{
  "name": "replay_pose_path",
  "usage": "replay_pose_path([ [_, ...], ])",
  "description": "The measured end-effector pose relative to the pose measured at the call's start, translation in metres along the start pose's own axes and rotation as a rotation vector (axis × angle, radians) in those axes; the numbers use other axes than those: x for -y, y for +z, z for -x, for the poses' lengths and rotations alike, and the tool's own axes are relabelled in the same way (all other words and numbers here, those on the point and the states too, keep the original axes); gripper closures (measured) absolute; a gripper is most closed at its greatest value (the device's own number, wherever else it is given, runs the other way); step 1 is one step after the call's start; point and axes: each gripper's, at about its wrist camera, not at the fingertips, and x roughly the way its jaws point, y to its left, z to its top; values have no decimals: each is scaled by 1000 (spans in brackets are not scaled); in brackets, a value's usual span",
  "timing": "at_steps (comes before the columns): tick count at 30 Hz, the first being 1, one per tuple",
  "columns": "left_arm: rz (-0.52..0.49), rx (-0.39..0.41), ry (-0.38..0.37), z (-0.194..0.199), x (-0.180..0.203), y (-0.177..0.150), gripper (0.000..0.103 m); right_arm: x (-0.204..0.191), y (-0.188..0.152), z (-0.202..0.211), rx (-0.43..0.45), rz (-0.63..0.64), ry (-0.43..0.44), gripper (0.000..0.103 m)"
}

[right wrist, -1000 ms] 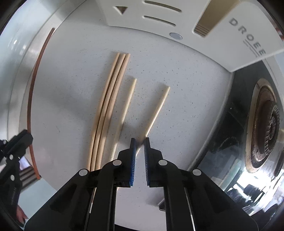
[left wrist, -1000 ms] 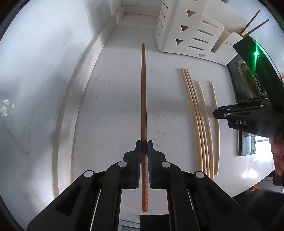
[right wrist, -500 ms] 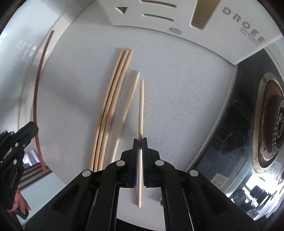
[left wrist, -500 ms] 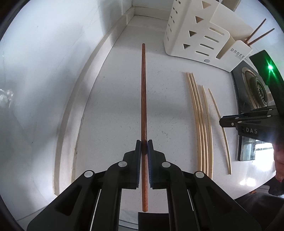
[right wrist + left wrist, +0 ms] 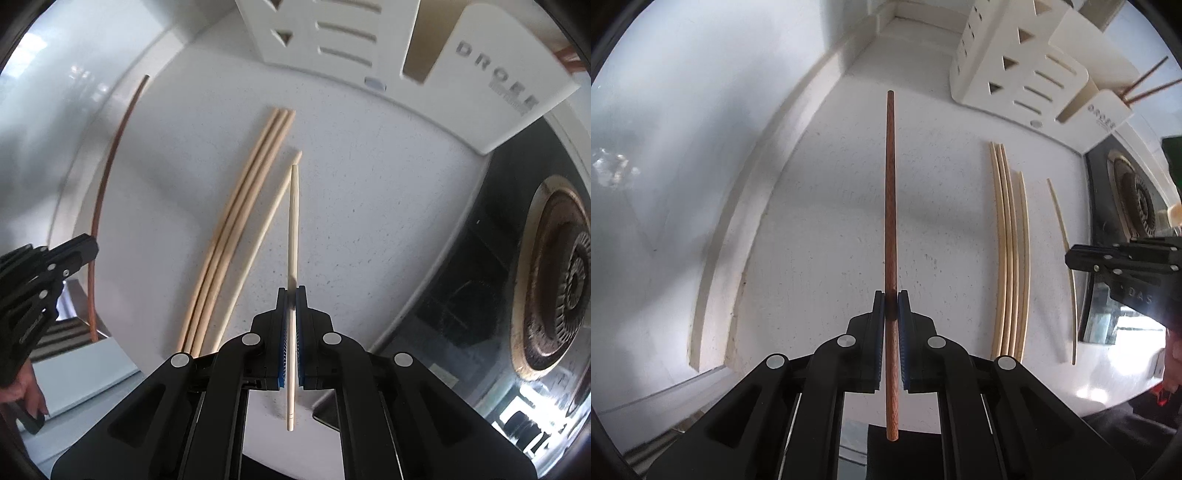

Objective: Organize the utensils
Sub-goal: 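Lift both chopsticks upright and carry them over the white holder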

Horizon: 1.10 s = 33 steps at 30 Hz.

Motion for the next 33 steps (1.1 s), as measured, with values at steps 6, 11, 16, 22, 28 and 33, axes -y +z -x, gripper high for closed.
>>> replay_pose_path([
  [6,71,109,-9,24,3,0,97,7,-10,26,137,63,46,98],
  [11,113,239,-22,46,6,-5,97,16,-12,56,248,80,96,98],
  [16,121,347,-32,67,14,-10,97,25,-19,76,344,103,117,98],
  [22,113,503,-52,94,27,-12,97,38,-11,112,474,99,158,98],
  [28,95,628,-70,117,33,-2,97,42,-12,148,639,145,116,98],
  [33,76,696,-84,128,43,8,97,54,-8,171,719,119,120,98],
])
